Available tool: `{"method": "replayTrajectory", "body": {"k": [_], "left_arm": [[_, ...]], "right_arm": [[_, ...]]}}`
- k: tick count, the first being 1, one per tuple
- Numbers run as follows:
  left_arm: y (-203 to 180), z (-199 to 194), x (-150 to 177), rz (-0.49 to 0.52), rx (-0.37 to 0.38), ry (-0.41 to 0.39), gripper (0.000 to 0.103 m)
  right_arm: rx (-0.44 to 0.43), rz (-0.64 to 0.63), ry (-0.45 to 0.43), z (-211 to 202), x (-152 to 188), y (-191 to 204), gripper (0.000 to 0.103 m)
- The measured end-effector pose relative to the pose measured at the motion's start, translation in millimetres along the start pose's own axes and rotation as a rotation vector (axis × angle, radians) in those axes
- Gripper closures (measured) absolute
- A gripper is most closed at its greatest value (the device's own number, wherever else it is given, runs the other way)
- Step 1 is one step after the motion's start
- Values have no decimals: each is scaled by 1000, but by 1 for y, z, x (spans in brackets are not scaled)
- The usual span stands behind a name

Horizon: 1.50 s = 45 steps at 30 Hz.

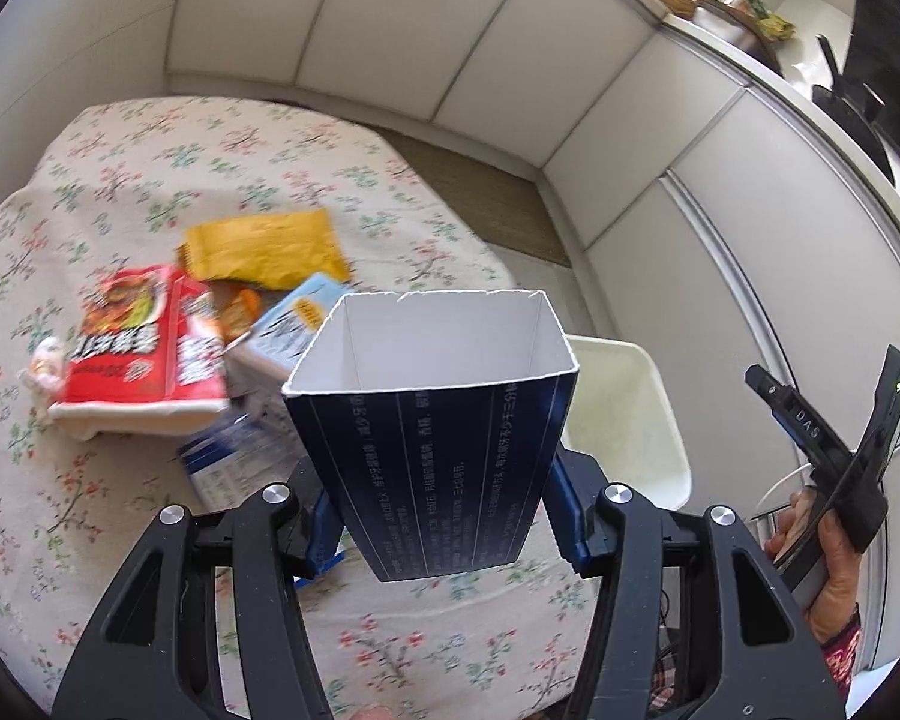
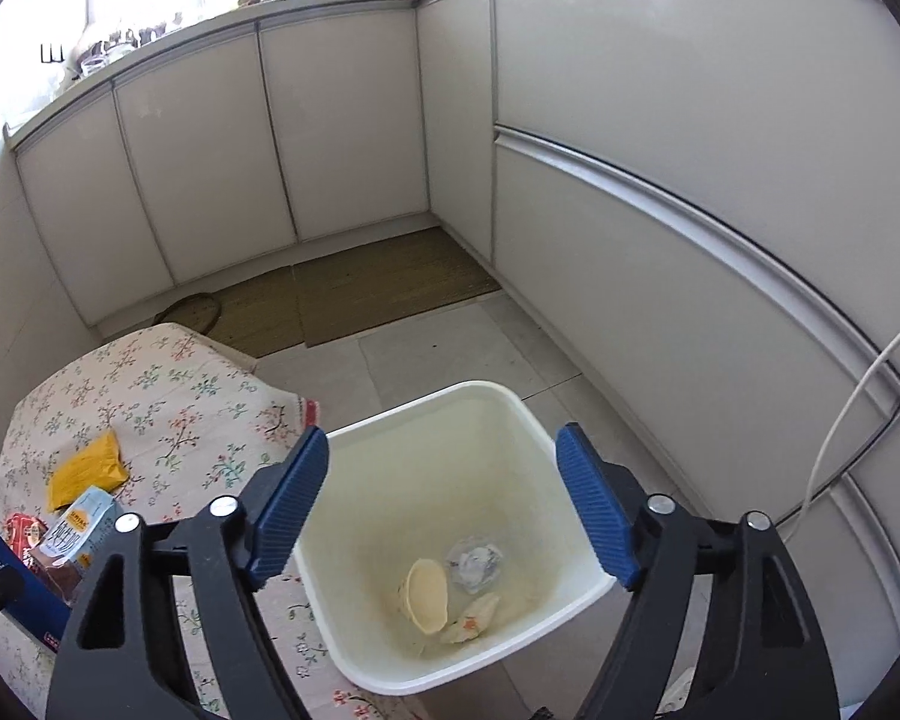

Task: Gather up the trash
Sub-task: 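Carry the paper cup over the white bin and open the right gripper, then carry the blue box over the white bin and open the left gripper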

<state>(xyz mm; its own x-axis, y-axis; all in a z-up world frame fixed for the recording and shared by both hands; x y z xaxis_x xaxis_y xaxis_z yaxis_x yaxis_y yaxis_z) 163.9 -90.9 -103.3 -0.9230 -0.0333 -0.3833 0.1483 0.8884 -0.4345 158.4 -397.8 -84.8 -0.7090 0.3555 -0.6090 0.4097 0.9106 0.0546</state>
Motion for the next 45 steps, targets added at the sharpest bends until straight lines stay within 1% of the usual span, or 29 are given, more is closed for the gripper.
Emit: {"method": "replayTrajectory", "body": {"k": [1, 3, 8, 13, 16, 20, 24, 25, 29, 33, 34, 35, 36, 37, 39, 40, 41, 45], "left_arm": [[-9, 1, -3, 15, 7, -10, 50], [-25, 3, -9, 38, 24, -25, 50], [-69, 16, -27, 88, 46, -33, 50], [-120, 29, -40, 150, 74, -40, 50], [-147, 43, -45, 187, 84, -29, 50], [-178, 61, -51, 230, 93, -14, 50], [-195, 80, -55, 244, 104, 19, 48], [-197, 84, -56, 243, 104, 24, 45], [-199, 91, -57, 243, 94, 32, 42], [-189, 85, -56, 252, 59, 8, 34], [-187, 83, -54, 251, 47, 2, 30], [-183, 81, -53, 249, 28, -8, 26], [-179, 78, -54, 245, 6, -21, 19], [-176, 74, -54, 244, -10, -34, 15], [-167, 67, -54, 249, -57, -63, 13], [-164, 62, -54, 248, -86, -79, 8], [-157, 57, -55, 244, -119, -102, 8], [-140, 39, -55, 248, -189, -159, 7]], "right_arm": [[11, 7, -9, -2, -1, -5, 20], [32, 30, -25, -6, -3, -18, 13], [56, 78, -38, -10, -4, -47, 12], [67, 168, -48, -14, -5, -81, 11], [77, 205, -52, -17, -5, -99, 11], [82, 240, -44, -16, -3, -113, 10], [76, 269, -34, -15, -2, -122, 10], [76, 270, -34, -15, -2, -123, 10], [73, 263, -35, -15, -4, -121, 10], [67, 252, -32, -15, -4, -114, 10], [65, 247, -34, -15, -4, -111, 10], [62, 241, -36, -16, -4, -108, 10], [60, 233, -40, -17, -5, -103, 10], [61, 221, -50, -19, -5, -98, 10], [61, 199, -70, -22, -6, -89, 7], [60, 187, -80, -24, -6, -84, 7], [60, 175, -87, -26, -6, -79, 7], [55, 111, -102, -29, -4, -54, 7]]}}
Point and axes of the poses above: each gripper's, at about its wrist camera, not at the fingertips, and z roughly the way its jaws point, y to its left, x to its underside, the point moved 8 cm from there along z, roughly the way its jaws point, and after that the axes turned 11 degrees about y, right-handed, at the moved point
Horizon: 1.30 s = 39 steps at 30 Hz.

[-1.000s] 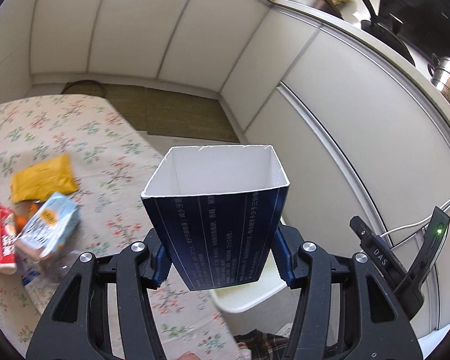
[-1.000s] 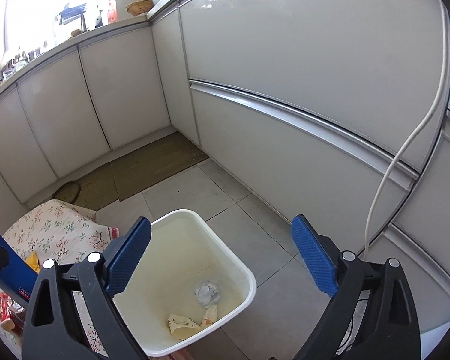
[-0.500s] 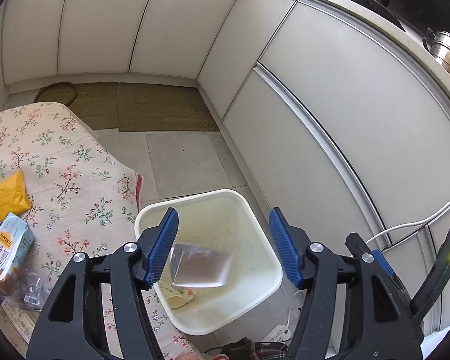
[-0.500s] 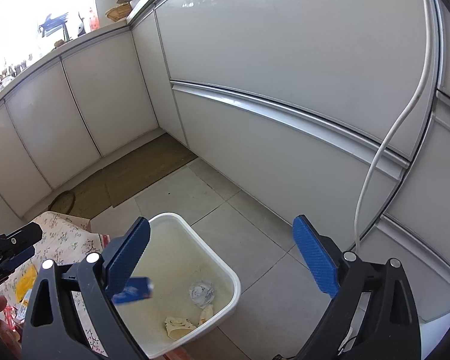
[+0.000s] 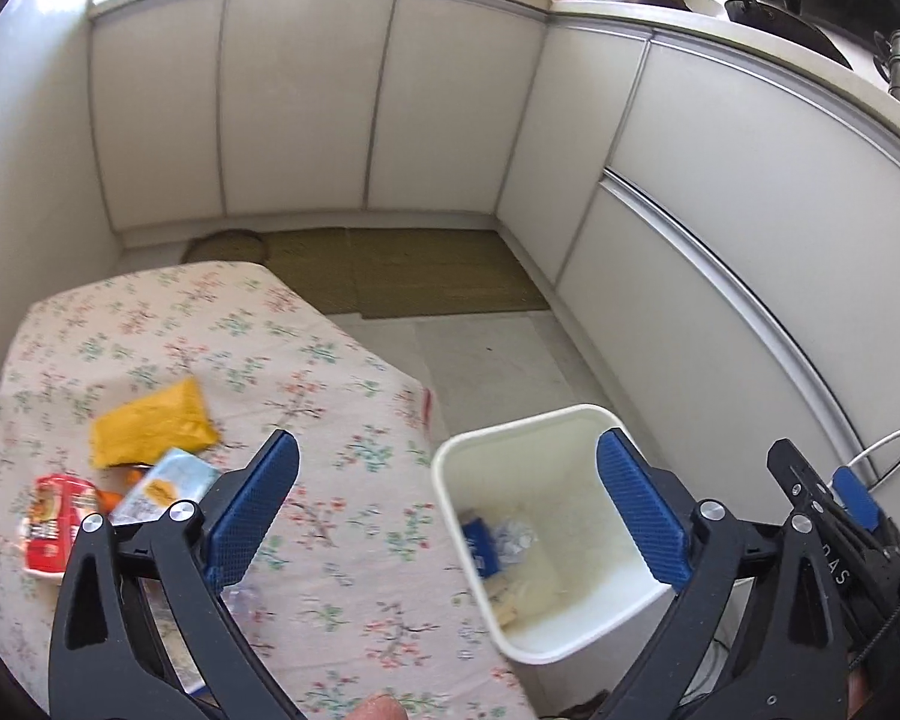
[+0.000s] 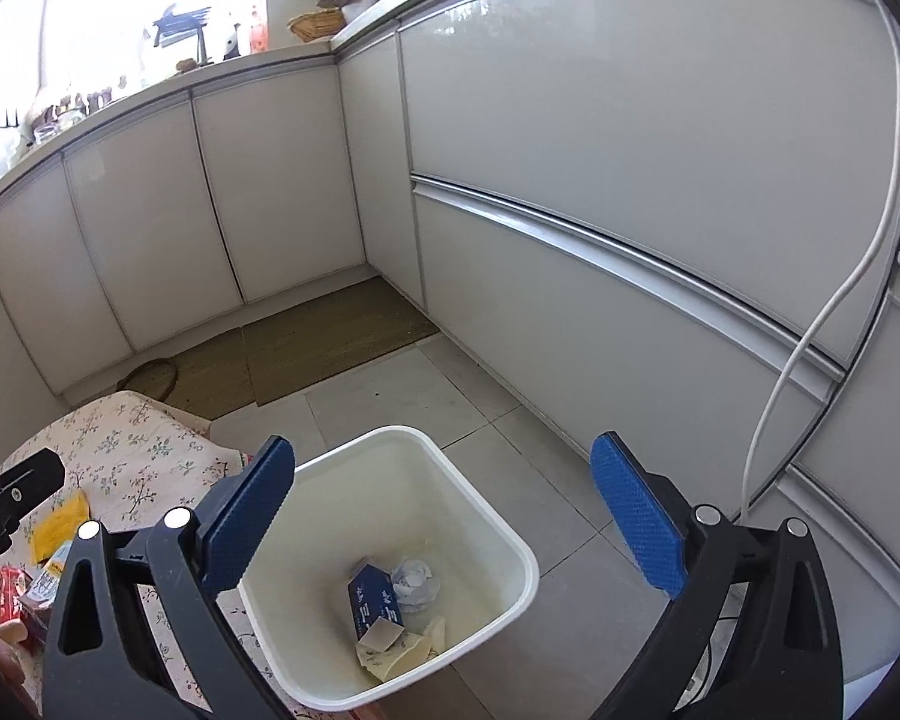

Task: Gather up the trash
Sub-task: 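Carry the blue box over the white bin and open the left gripper, then lower the left gripper onto the red noodle package and close it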

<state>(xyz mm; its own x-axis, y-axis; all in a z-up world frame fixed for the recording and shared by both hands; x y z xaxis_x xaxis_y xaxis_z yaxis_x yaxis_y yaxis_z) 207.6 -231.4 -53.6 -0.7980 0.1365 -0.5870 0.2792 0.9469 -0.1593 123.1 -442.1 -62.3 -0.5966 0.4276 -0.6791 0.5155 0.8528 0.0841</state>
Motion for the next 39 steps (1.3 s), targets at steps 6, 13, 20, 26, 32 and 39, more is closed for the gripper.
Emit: {"method": "replayTrajectory", "body": {"k": [6, 13, 20, 26, 32, 39], "left_arm": [[32, -16, 8, -3, -88, -44, 7], [72, -27, 15, -54, -131, -49, 7], [123, -35, 26, -124, -178, -37, 7], [165, -41, 37, -190, -204, -22, 7], [212, -50, 48, -271, -219, -3, 7], [269, -53, 67, -376, -204, 71, 7]], "right_arm": [[-20, -80, -3, -2, 7, 38, 7], [-54, -165, -9, -8, 15, 87, 7], [-85, -249, -7, -11, 27, 136, 7], [-115, -332, -2, -13, 40, 180, 7], [-149, -399, -2, -18, 53, 221, 7], [-175, -468, 33, -15, 73, 259, 7]]}}
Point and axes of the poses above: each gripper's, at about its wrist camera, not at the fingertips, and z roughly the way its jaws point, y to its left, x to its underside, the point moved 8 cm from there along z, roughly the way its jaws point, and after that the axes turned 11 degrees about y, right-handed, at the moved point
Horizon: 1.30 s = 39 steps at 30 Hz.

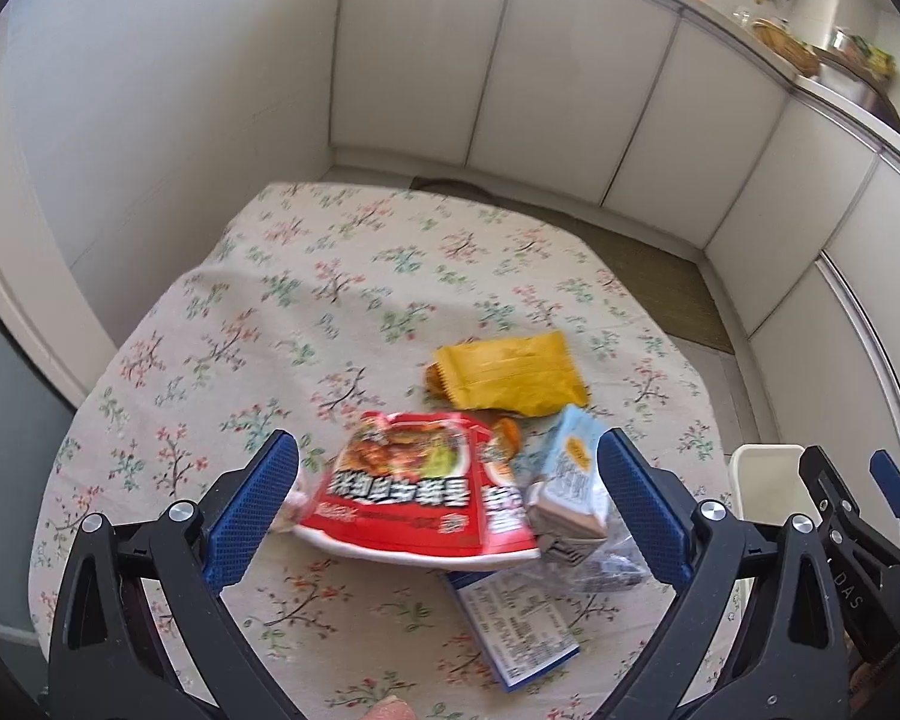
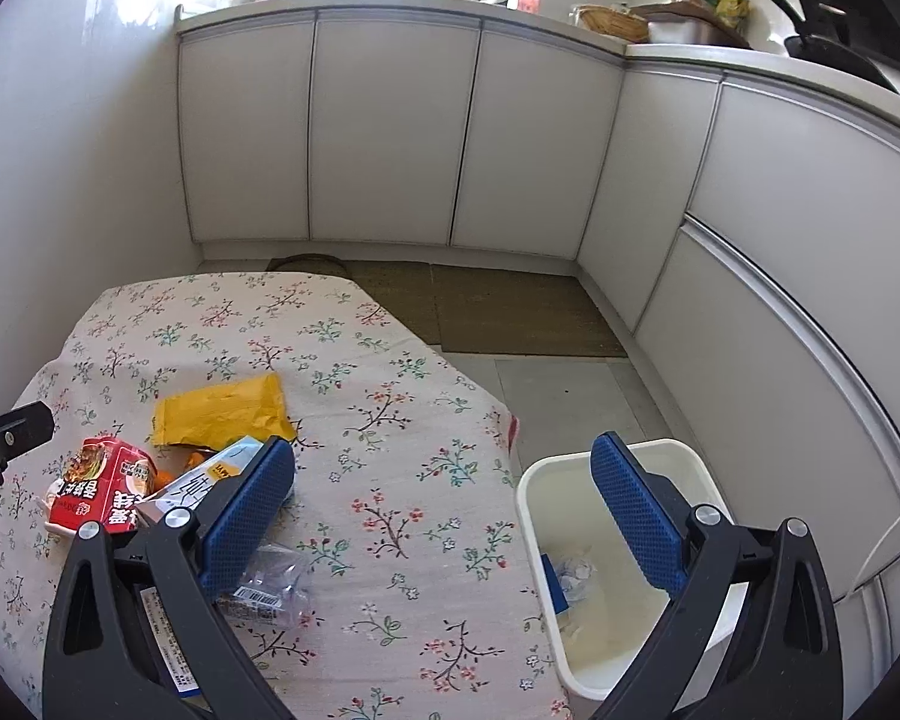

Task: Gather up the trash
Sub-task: 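Lower the left gripper onto the red noodle package and close it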

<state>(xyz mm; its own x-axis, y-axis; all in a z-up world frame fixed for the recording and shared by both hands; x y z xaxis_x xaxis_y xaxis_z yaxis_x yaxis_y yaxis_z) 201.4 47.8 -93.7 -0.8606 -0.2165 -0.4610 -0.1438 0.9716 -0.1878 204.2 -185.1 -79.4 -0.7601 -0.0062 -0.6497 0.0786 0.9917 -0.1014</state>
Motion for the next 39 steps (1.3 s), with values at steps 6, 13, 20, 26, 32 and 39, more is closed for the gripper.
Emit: {"method": "replayTrajectory", "body": {"k": [6, 13, 20, 26, 32, 39], "left_arm": [[33, 28, 17, -140, 189, 219, 7], [56, 51, 49, -452, 540, 416, 7], [50, 75, 65, -749, 827, 467, 9], [44, 104, 52, -867, 860, 425, 28], [45, 95, 38, -795, 820, 380, 70], [38, 68, 26, -560, 681, 318, 77]], "right_arm": [[-29, -26, 28, 9, 1, 22, 7], [-72, -10, 84, 21, 6, 29, 7], [-81, -5, 104, 26, 8, 28, 7], [-66, -10, 127, 35, 11, 24, 7], [-91, 25, 171, 46, 14, 21, 7], [-179, 38, 261, 61, 21, 41, 7]]}}
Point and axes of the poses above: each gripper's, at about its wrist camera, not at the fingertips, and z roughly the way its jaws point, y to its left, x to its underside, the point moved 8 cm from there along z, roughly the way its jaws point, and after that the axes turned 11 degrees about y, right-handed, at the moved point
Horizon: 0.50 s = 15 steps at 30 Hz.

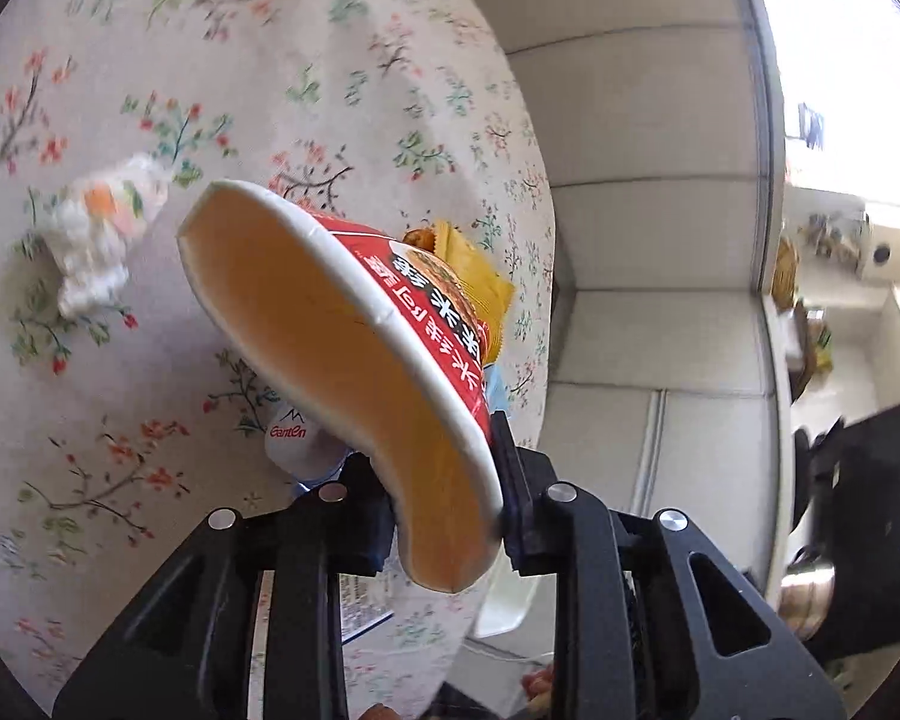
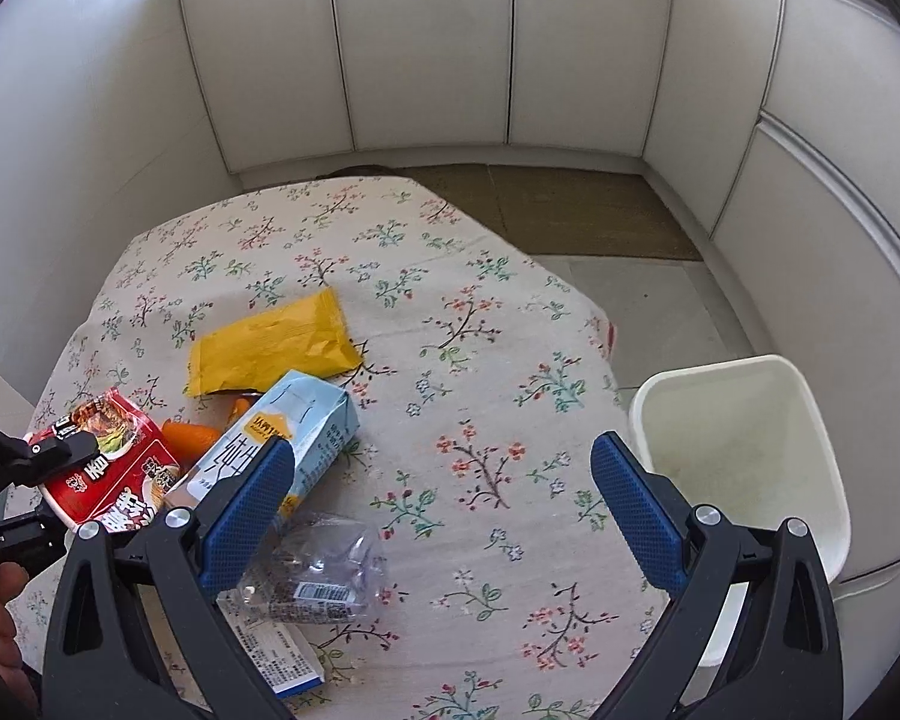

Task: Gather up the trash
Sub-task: 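Lower the left gripper onto the red noodle package and close it, then grasp the milk carton with the right gripper while the left gripper holds the red package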

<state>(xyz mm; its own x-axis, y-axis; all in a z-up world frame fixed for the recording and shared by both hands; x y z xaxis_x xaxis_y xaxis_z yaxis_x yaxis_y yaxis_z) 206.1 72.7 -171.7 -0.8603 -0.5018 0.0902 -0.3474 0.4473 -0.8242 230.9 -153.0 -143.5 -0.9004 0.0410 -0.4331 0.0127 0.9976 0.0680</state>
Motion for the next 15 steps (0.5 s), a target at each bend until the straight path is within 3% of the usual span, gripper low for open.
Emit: {"method": "replayTrajectory", "body": {"k": [4, 9, 15], "left_arm": [[-16, -20, 6, 157, -117, -63, 77], [-42, -52, 14, 370, -301, -219, 77], [-53, -70, 19, 471, -374, -295, 77]], "right_arm": [[-53, 19, 59, 14, 2, 18, 7], [-118, 55, 120, 33, -5, 46, 7], [-85, 14, 162, 56, -8, 79, 7]]}}
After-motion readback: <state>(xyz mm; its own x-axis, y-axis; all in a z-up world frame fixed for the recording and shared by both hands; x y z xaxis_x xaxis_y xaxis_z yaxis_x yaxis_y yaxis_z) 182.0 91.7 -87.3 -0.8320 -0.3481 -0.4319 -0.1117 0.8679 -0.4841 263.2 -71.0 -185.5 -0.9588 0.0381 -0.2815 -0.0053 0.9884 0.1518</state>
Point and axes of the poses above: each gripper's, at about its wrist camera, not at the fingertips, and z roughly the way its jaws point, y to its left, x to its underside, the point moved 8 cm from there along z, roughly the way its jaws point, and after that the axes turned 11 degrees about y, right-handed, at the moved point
